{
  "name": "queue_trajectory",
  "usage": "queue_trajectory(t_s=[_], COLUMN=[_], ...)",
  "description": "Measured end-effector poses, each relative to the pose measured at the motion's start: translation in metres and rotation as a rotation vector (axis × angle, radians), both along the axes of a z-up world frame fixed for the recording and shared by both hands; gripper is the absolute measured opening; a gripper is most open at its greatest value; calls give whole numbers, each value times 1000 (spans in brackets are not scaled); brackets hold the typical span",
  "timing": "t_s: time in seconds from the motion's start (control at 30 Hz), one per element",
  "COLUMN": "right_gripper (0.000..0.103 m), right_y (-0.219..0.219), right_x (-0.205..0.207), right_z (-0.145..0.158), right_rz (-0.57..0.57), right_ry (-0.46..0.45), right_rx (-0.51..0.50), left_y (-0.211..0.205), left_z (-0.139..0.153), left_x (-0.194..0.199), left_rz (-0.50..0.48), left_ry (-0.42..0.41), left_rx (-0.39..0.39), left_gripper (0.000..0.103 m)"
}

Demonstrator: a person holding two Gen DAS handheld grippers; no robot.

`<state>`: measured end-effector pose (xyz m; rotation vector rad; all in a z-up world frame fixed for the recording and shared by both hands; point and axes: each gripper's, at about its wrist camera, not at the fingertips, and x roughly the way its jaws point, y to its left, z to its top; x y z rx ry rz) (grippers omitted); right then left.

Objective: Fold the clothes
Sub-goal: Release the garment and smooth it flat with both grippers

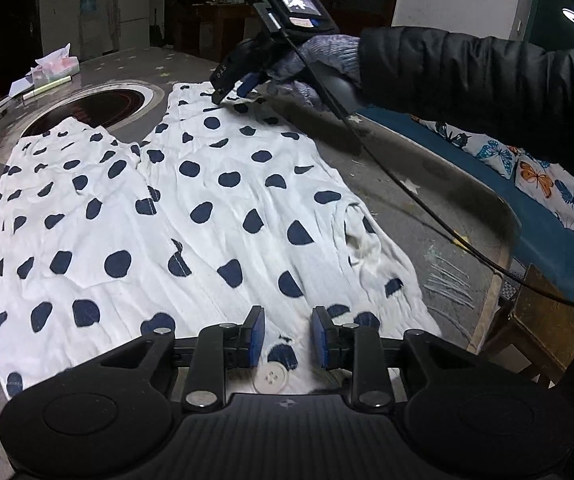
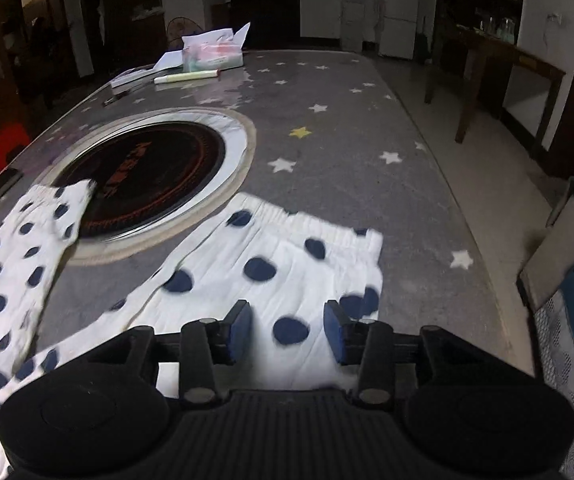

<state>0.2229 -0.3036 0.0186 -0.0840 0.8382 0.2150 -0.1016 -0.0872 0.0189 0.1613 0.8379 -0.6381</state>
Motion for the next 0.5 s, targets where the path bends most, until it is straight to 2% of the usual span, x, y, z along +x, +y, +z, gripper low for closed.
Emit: queue_trajectory(t_s=[0.33,0.5], right_gripper=[43,43], right_y=[-1,-2], right_x=[50,32], right_z=[-4,4], right_rz=[-57,-20], right_ry=[-24,-26], right_rx=[-35,-33], left_y=[-6,-4], left_z=[-1,2], left_x=[13,10], left_rz=[8,48], left_ry=[3,0], left_rx=[1,6], left_gripper=[35,48])
